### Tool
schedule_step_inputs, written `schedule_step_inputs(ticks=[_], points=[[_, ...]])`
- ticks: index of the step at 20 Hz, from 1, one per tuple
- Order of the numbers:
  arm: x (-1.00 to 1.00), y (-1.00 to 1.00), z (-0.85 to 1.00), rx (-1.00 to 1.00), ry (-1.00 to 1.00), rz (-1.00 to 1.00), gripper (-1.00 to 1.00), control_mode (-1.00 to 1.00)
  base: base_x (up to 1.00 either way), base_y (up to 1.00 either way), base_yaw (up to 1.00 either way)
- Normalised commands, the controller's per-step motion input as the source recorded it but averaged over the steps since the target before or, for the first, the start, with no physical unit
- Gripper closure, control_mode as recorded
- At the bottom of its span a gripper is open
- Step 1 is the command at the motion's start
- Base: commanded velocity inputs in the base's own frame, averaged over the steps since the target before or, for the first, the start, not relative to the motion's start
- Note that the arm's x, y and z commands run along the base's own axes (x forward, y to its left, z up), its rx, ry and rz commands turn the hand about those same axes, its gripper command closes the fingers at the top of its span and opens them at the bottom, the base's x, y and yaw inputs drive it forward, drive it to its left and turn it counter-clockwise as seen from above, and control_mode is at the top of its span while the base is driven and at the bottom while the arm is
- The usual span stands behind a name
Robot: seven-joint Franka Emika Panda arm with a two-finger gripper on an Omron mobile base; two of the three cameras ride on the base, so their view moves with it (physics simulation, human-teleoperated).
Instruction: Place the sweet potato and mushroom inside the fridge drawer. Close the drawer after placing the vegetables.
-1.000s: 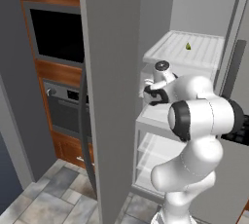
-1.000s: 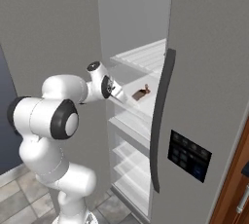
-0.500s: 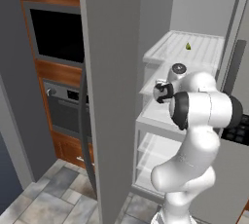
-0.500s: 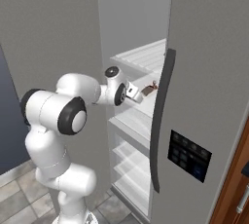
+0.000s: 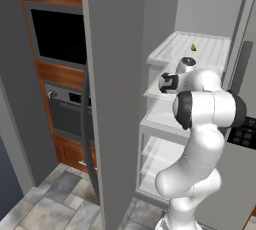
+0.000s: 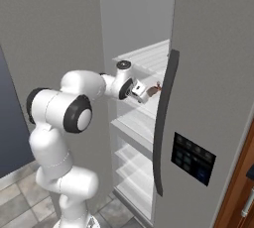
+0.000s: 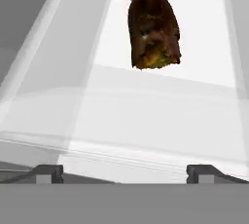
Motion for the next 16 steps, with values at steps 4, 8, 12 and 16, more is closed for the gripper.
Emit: schedule_step_inputs(ticks=[4,8,12,16], points=[[0.22,-0.16,0.31,0.0,-0.02,0.03,-1.0,-1.0,0.0,0.0,0.0],[-0.73,0.2,0.12,-0.03,-0.02,0.0,-1.0,-1.0,0.0,0.0,0.0],[-1.0,0.43,0.0,-0.02,-0.03,0.0,-1.0,-1.0,0.0,0.0,0.0],[-1.0,0.44,0.0,-0.02,-0.12,0.0,-1.0,-1.0,0.0,0.0,0.0]])
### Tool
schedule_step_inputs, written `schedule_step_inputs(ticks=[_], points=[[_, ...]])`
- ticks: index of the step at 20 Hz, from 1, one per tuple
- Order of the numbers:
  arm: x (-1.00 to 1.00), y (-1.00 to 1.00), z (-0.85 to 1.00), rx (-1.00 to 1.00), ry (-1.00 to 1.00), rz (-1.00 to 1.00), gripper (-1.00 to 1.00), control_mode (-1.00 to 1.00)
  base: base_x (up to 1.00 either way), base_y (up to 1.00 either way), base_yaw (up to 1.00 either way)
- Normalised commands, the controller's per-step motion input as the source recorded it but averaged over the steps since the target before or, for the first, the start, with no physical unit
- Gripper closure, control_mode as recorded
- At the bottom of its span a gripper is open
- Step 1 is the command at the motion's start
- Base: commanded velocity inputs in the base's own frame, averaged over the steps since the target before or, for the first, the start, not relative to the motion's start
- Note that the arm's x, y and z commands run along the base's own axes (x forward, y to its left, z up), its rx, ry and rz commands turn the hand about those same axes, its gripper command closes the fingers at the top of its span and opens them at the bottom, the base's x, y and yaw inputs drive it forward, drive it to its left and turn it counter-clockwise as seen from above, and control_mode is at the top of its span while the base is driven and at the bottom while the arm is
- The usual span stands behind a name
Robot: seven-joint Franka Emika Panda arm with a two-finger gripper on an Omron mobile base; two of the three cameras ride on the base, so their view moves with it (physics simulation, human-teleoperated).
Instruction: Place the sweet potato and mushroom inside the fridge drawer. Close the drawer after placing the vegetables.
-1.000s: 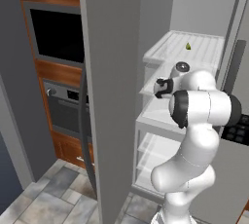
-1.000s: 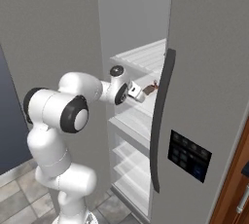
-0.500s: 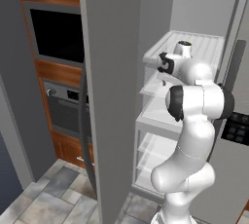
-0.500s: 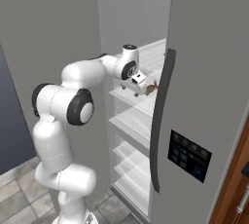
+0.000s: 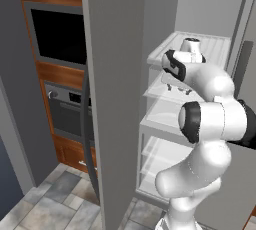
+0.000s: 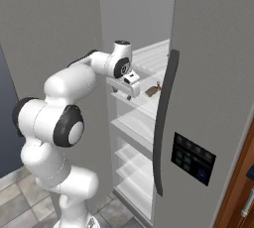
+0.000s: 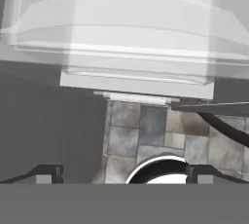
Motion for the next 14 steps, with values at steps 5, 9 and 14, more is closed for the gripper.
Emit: schedule_step_inputs(ticks=[5,9,14], points=[[-1.0,0.39,0.0,-0.02,-0.11,0.0,-1.0,-1.0,0.0,0.0,0.0],[-1.0,0.36,0.01,-0.03,-0.11,0.0,-1.0,-1.0,0.0,0.0,0.0],[-0.98,0.35,0.06,-0.05,-0.13,0.0,-1.0,-1.0,0.0,0.0,0.0]])
